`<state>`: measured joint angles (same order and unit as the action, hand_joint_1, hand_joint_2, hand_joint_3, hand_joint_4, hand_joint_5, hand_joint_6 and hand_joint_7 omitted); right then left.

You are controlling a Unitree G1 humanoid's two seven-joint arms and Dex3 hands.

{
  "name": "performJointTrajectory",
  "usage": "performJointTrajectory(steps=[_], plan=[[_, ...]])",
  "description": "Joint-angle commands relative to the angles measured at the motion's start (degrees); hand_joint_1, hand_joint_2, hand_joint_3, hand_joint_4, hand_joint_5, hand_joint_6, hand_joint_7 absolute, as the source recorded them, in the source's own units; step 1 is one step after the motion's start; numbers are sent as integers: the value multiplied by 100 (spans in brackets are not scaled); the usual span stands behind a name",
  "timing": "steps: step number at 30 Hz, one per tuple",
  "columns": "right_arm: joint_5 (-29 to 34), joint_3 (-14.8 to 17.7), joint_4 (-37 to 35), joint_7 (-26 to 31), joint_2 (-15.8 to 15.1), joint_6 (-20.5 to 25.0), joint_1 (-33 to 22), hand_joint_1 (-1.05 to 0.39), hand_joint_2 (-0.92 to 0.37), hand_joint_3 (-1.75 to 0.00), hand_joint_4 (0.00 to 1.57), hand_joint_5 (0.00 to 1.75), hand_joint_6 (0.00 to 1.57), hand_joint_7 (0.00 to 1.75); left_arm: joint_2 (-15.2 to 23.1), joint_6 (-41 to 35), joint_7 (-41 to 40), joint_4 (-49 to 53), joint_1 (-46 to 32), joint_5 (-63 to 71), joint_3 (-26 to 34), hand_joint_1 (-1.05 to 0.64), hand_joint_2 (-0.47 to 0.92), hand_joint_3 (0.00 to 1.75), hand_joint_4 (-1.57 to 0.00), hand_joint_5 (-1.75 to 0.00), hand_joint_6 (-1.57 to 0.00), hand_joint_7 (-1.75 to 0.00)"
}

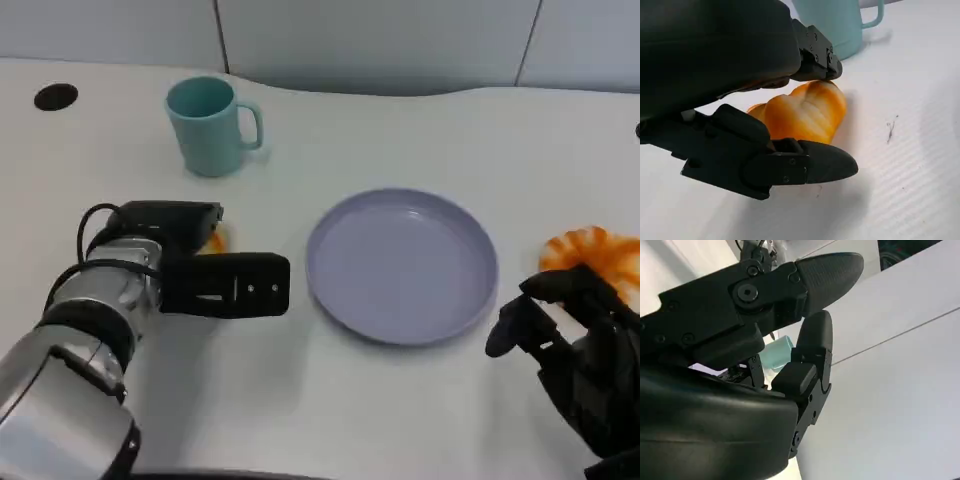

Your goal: Grasp the bread from the table and place it into the plate.

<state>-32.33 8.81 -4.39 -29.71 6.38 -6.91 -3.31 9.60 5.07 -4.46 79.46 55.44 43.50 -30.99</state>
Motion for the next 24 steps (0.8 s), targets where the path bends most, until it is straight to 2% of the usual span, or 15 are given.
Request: performJointTrajectory(steps=[1,3,6,7,8,9,11,13,15,17,18,19,21,23,24], plan=[[-39,59,53,26,-52,2,-39,-57,-92,-12,63,171,79,93,4,-73,-98,17,-26,-192,179,-54,92,25,-61,-7,-61,-6],[-18,48,74,13,-58,-19,-66,-57,-92,-12,63,171,78,93,9,-62,-132,14,-28,-204,205,-45,92,21,-83,-16,-77,-11],[-34,45,88,-3,-59,-4,-78,-57,-92,-12,63,171,78,93,20,-19,-217,11,-39,-182,207,-41,92,19,-94,-21,-85,-13],[-52,47,89,-13,-59,10,-78,-57,-92,-12,62,171,78,93,28,9,-271,11,-46,-166,195,-34,92,16,-82,-73,-91,-31],[-56,47,87,-16,-57,8,-76,-57,-92,-12,62,171,78,93,31,22,-324,11,-52,-149,181,-32,92,15,-71,-105,-87,-50],[-62,49,89,-8,-54,17,-77,-57,-92,-12,62,171,78,92,31,25,-356,13,-54,-140,173,-30,92,14,-67,-114,-84,-58],[-37,43,91,6,-47,-7,-83,-57,-92,-11,62,171,78,92,36,71,-394,13,-59,-149,181,-28,92,13,-73,-104,-90,-46],[-31,39,100,14,-46,-4,-87,-57,-92,-11,62,171,78,92,38,106,-400,13,-63,-161,191,-27,92,12,-75,-102,-92,-42],[-58,43,105,6,-44,16,-89,-57,-92,-11,62,170,78,92,37,119,-363,15,-62,-182,210,-25,92,12,-70,-119,-95,-44],[-77,45,114,6,-40,31,-95,-57,-92,-11,62,170,78,91,48,163,-357,14,-68,-192,221,-23,92,11,-68,-124,-95,-47],[-78,43,119,6,-37,30,-98,-57,-92,-11,62,170,78,91,52,178,-362,14,-70,-193,224,-23,92,10,-63,-139,-81,-81],[-72,39,126,13,-36,26,-102,-57,-92,-11,62,170,78,91,53,181,-360,14,-71,-195,227,-22,92,9,-60,-148,-72,-103],[-61,35,133,22,-36,22,-106,-57,-92,-11,62,170,78,92,52,176,-356,16,-70,-196,230,-22,92,9,-57,-155,-63,-120],[-52,32,132,18,-41,15,-106,-57,-92,-11,62,171,78,92,51,177,-351,16,-68,-189,224,-22,92,9,-57,-156,-62,-123],[-48,30,129,12,-45,10,-105,-57,-92,-11,62,171,78,92,49,165,-337,18,-63,-182,217,-22,92,10,-63,-134,-70,-96]])
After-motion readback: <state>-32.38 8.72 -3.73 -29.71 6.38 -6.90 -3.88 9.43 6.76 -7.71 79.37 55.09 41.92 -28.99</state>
